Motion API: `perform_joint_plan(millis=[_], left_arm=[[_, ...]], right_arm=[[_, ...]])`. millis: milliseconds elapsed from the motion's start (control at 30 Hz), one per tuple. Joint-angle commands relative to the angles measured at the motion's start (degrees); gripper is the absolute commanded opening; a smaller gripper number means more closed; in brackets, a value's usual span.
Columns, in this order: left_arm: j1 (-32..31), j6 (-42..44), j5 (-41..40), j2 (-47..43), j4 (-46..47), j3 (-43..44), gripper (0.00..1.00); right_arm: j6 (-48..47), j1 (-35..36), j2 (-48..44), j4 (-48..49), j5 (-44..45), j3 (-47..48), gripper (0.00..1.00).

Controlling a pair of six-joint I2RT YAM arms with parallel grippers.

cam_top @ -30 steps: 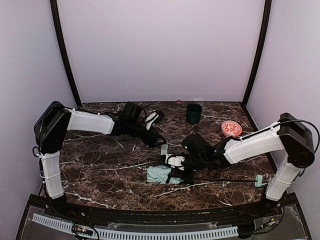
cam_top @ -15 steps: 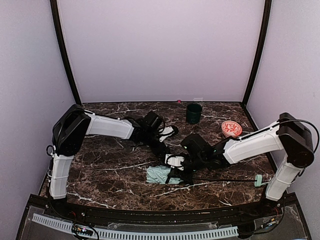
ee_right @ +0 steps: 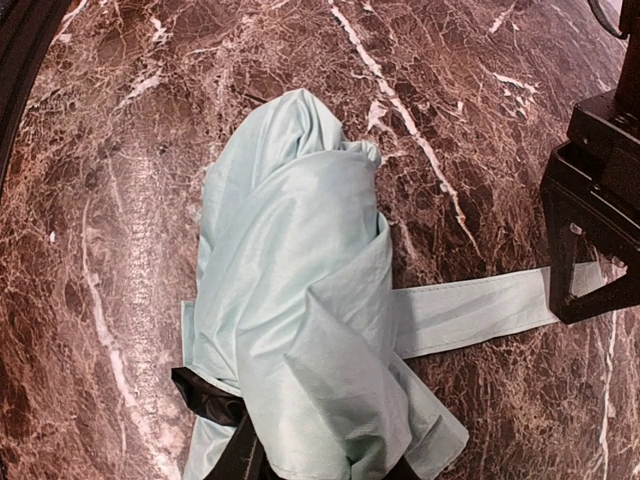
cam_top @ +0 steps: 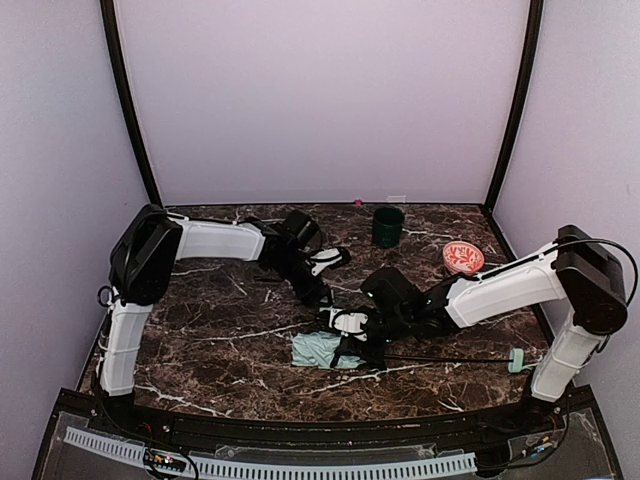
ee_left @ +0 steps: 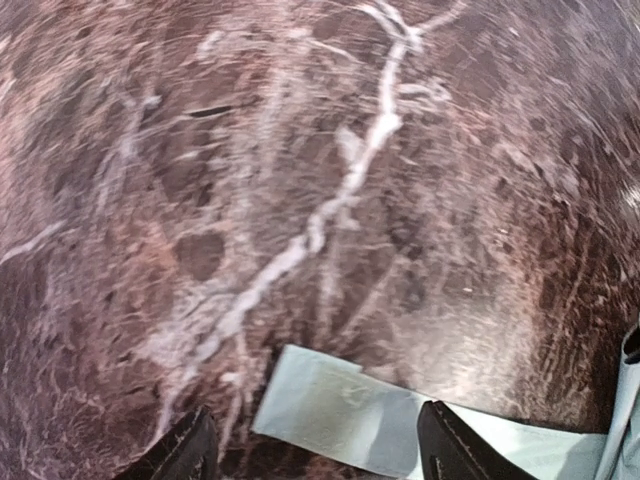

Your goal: Put away the umbrella

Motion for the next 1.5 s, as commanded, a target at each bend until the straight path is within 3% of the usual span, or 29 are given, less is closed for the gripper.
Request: perform_joint_plan(millis=[0,133,233,300,333,367,400,500,633,767,867,1367,1400,1467], left_arm=[[-0.76,2.72,3.45,1.95,-8.04,2.71,0.69],[-1.42,2.94,4.43,2.81,-10.39,3.71,0.63],[-1.85,3.21,3.69,2.83,-11.9,2.85,0.51],[-1.78,3.14,3.42,2.86,-12.65,1.97,0.34],[-1.77,3.13,3.21,2.76,-13.04,1.7,0.22],[-1.77,3.13,2.69,2.73,-13.33,1.67,0.02],[-1.77,2.92,1.71,2.55,-13.24,1.77,0.0],[-1.77,2.27,-1.62,-0.19,-9.73,0.98,0.0],[-1.77,0.67,-5.49,-8.67,2.89,-4.84,0.0],[-0.62,-2.11,1.28,-16.99,12.89,-10.34,0.0],[0.15,-4.97,6.77,-20.39,14.71,-12.29,0.0],[1.45,-10.48,11.18,-31.38,17.7,-25.45,0.0],[2.45,-13.27,12.16,-29.46,16.81,-24.75,0.04],[4.16,-21.03,16.01,-26.77,16.35,-24.18,0.32]], right_arm=[[-0.95,1.11,2.27,-4.74,-0.25,-0.46,0.0],[-1.12,1.11,2.27,-5.13,0.25,-0.39,0.0],[-1.24,1.11,2.07,-5.27,0.41,-0.32,0.0],[-1.26,1.11,2.0,-5.17,0.49,-0.47,0.0],[-1.23,1.11,1.98,-5.3,0.54,-0.39,0.0],[-1.21,1.11,2.01,-5.35,0.62,-0.32,0.0],[-1.1,1.11,2.09,-5.45,0.63,-0.34,0.0],[-0.44,1.05,2.26,-5.57,0.22,-0.1,0.0],[0.33,1.02,3.21,-6.17,0.12,0.23,0.0],[0.83,1.02,2.92,-5.97,0.37,-0.07,0.0],[0.88,1.04,2.56,-5.67,0.58,-0.5,0.0],[3.03,-1.54,2.83,-2.55,0.15,-1.01,0.0],[2.65,-1.31,2.81,-2.55,-0.08,-1.1,0.0],[2.07,-0.89,2.6,-2.44,0.07,-1.43,0.0]])
